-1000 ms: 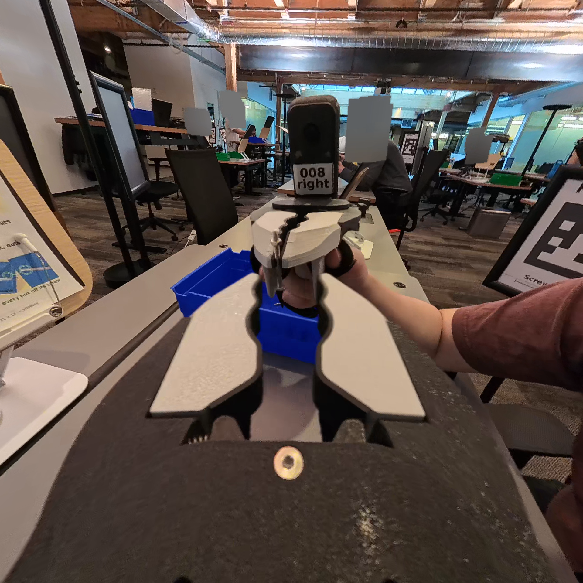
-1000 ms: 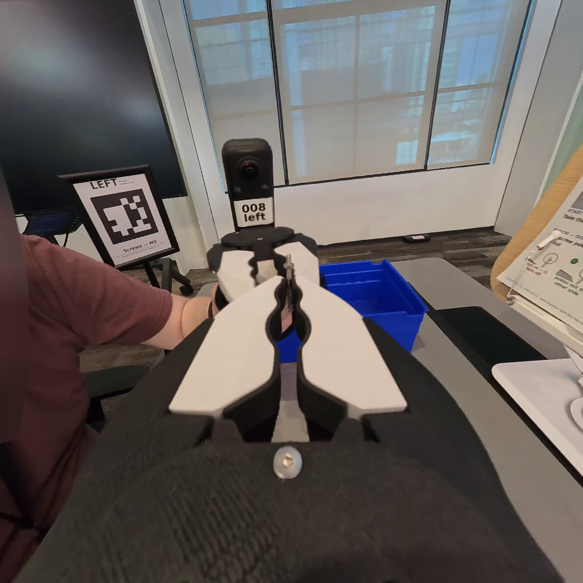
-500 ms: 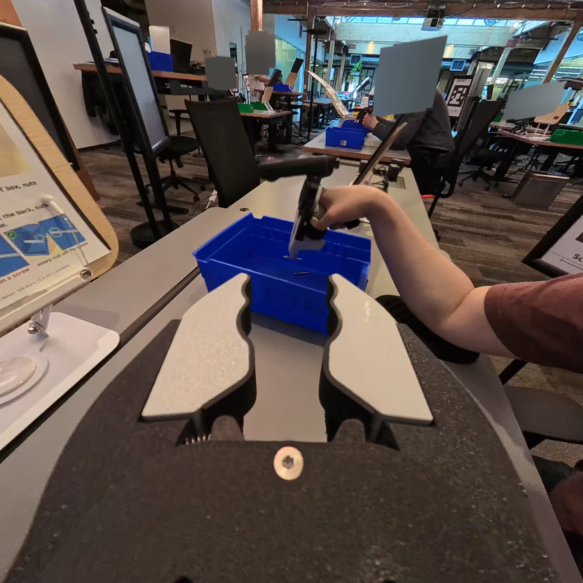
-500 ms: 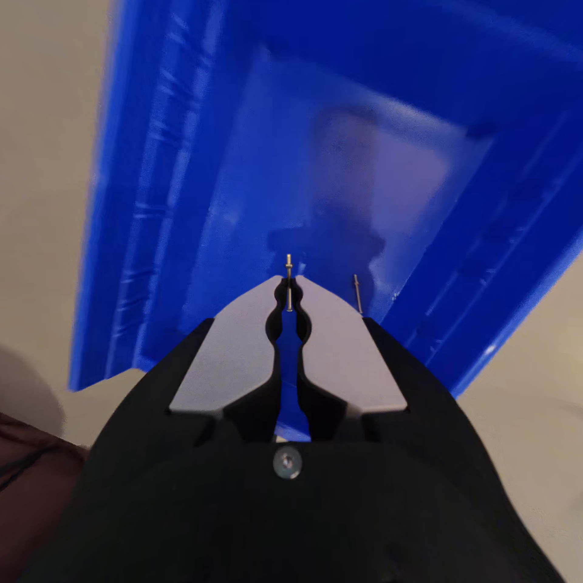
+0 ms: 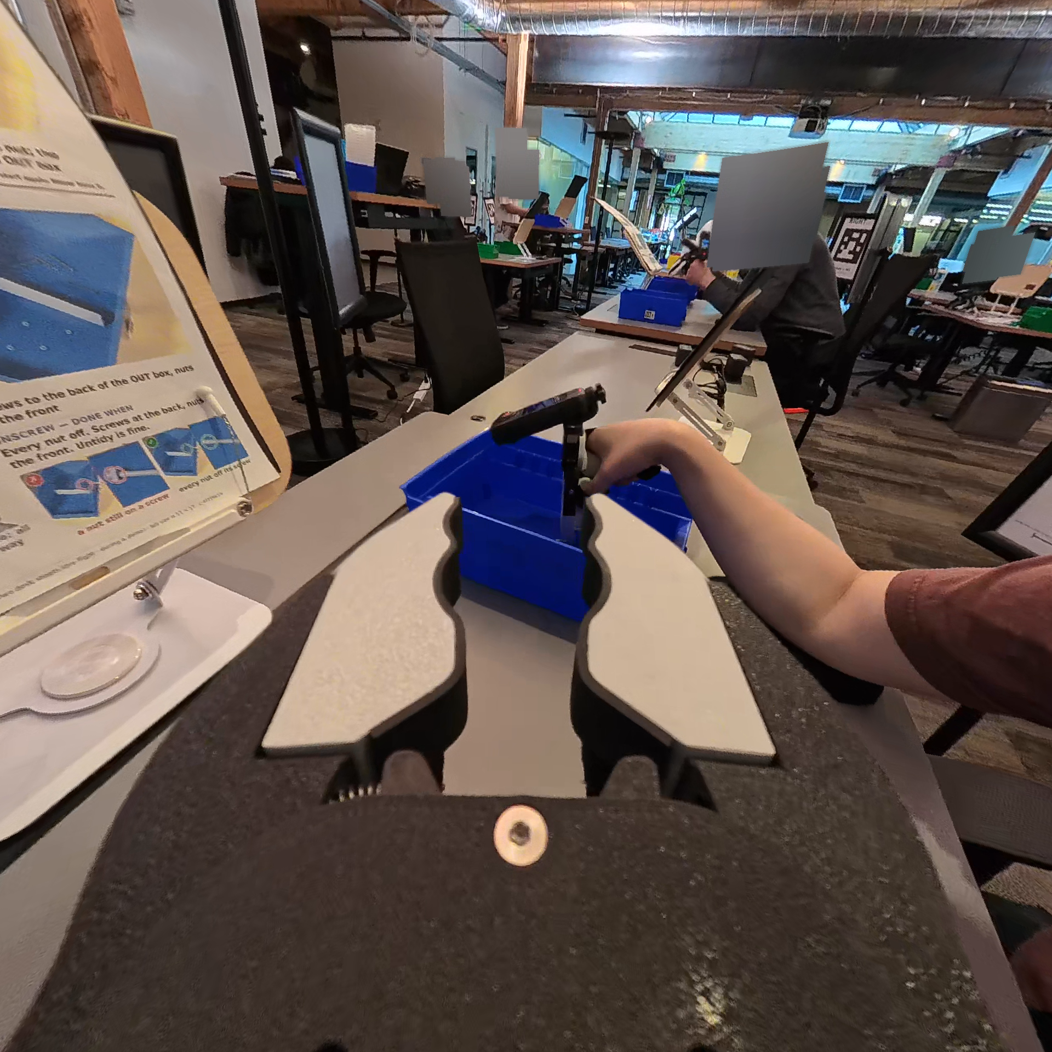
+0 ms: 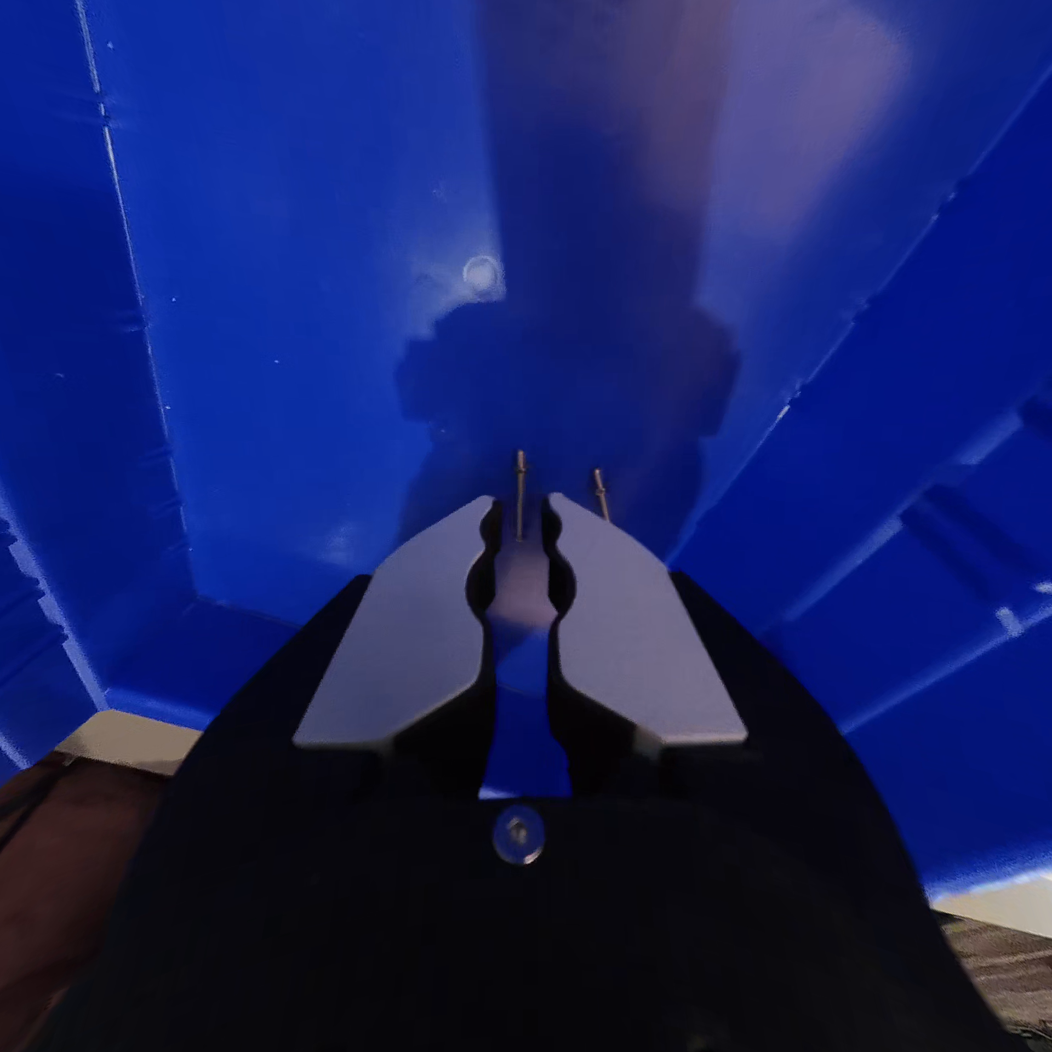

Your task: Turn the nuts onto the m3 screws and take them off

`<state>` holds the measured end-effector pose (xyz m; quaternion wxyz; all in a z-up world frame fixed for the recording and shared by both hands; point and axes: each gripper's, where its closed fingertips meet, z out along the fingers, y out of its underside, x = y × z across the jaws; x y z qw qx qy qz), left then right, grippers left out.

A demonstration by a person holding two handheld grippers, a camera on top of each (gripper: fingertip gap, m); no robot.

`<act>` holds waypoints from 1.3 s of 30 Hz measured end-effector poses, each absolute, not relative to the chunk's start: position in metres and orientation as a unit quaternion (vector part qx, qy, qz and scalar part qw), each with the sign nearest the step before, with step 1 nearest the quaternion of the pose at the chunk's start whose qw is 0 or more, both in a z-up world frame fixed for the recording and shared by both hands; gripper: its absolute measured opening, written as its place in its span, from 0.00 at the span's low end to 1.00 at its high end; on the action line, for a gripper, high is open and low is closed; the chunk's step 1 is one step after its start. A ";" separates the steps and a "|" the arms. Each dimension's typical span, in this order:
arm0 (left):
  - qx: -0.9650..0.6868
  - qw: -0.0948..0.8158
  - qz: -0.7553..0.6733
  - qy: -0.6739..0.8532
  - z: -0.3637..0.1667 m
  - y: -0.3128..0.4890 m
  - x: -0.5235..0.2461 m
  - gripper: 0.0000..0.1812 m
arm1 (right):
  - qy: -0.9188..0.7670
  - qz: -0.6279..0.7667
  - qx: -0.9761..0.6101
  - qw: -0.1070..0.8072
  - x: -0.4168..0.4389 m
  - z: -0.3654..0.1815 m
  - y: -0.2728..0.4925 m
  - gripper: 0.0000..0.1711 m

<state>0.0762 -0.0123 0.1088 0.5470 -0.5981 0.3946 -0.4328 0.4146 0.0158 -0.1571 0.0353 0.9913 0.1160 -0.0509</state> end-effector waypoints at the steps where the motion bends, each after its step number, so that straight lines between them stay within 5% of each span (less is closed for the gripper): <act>1: -0.597 0.552 -0.431 0.391 0.113 -0.011 0.072 0.22 | 0.116 -0.045 0.992 0.025 0.416 -0.154 0.018 0.12; 9: -0.584 0.633 -0.384 0.333 0.170 -0.002 -0.007 0.22 | 0.173 -0.044 0.958 -0.226 0.374 -0.040 0.048 0.11; 16: -0.586 0.675 -0.312 0.322 0.188 -0.004 -0.064 0.23 | 0.386 -0.217 0.741 -0.504 0.187 0.069 0.044 0.12; 26: -0.631 0.683 -0.217 0.297 0.176 0.018 -0.112 0.22 | 0.482 -0.395 0.568 -0.538 0.049 0.054 -0.014 0.14; 39: -0.663 0.654 -0.260 0.255 0.157 0.045 -0.148 0.21 | 0.570 -0.296 0.571 -0.512 0.025 -0.014 -0.011 0.15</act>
